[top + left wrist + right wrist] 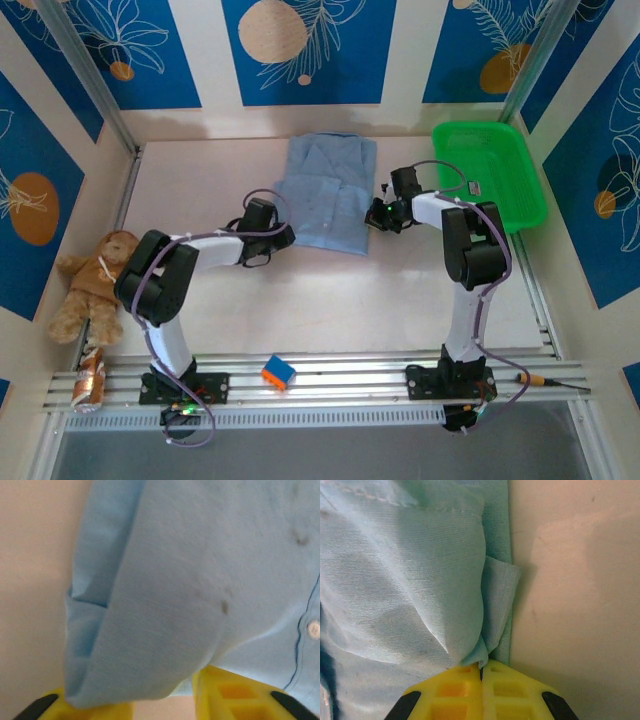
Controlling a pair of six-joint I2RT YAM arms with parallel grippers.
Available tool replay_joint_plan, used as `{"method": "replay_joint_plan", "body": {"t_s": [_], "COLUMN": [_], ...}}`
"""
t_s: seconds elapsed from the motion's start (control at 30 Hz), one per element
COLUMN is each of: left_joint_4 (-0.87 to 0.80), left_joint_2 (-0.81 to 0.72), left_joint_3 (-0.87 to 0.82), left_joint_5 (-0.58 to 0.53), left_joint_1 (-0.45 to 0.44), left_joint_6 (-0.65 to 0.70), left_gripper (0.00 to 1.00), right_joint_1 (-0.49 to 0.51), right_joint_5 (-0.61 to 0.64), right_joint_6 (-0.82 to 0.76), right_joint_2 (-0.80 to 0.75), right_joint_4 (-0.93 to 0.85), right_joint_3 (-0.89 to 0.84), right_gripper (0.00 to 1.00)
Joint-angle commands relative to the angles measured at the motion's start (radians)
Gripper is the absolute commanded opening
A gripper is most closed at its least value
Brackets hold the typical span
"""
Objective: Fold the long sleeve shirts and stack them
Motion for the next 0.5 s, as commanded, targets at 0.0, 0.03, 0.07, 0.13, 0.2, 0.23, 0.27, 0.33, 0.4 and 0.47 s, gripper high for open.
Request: {"method": "replay_joint_plan", "body": {"t_s": [0.0,0.03,0.07,0.13,0.2,0.23,0.27,0.33,0.4,0.47], "left_joint_4": [-0.055,-0.078,-0.098,-0.127,-0.170,-0.197,-0.204,-0.212,-0.220,-0.218], "left_joint_2": [0.012,0.003,-0.007,-0.039,-0.071,-0.088,-0.106,-0.140,-0.158,-0.164], "left_joint_3": [0.043,0.046,0.046,0.029,0.016,0.011,-0.001,-0.023,-0.026,-0.014], "left_joint_5": [-0.001,-0.002,-0.004,0.009,0.037,0.047,0.064,0.112,0.153,0.219], "left_joint_1": [0.039,0.048,0.058,0.087,0.122,0.144,0.165,0.220,0.257,0.278], "left_joint_6": [0.082,0.111,0.141,0.221,0.306,0.350,0.381,0.454,0.524,0.579], "left_gripper": [0.26,0.24,0.23,0.22,0.22,0.22,0.22,0.23,0.24,0.25], "right_joint_1": [0.021,0.031,0.043,0.082,0.131,0.164,0.198,0.299,0.430,0.518], "right_joint_5": [0.008,0.006,0.006,0.005,0.019,0.020,0.021,0.023,0.165,0.146], "right_joint_6": [0.024,0.029,0.035,0.057,0.100,0.140,0.180,0.318,0.422,0.506], "right_joint_2": [-0.020,-0.030,-0.039,-0.064,-0.081,-0.094,-0.104,-0.115,-0.155,-0.203], "right_joint_4": [-0.030,-0.041,-0.050,-0.064,-0.095,-0.100,-0.096,-0.081,-0.195,-0.156], "right_joint_3": [-0.062,-0.073,-0.086,-0.124,-0.156,-0.179,-0.205,-0.257,-0.240,-0.256], "right_gripper": [0.00,0.00,0.00,0.00,0.00,0.00,0.00,0.00,0.00,0.00]}}
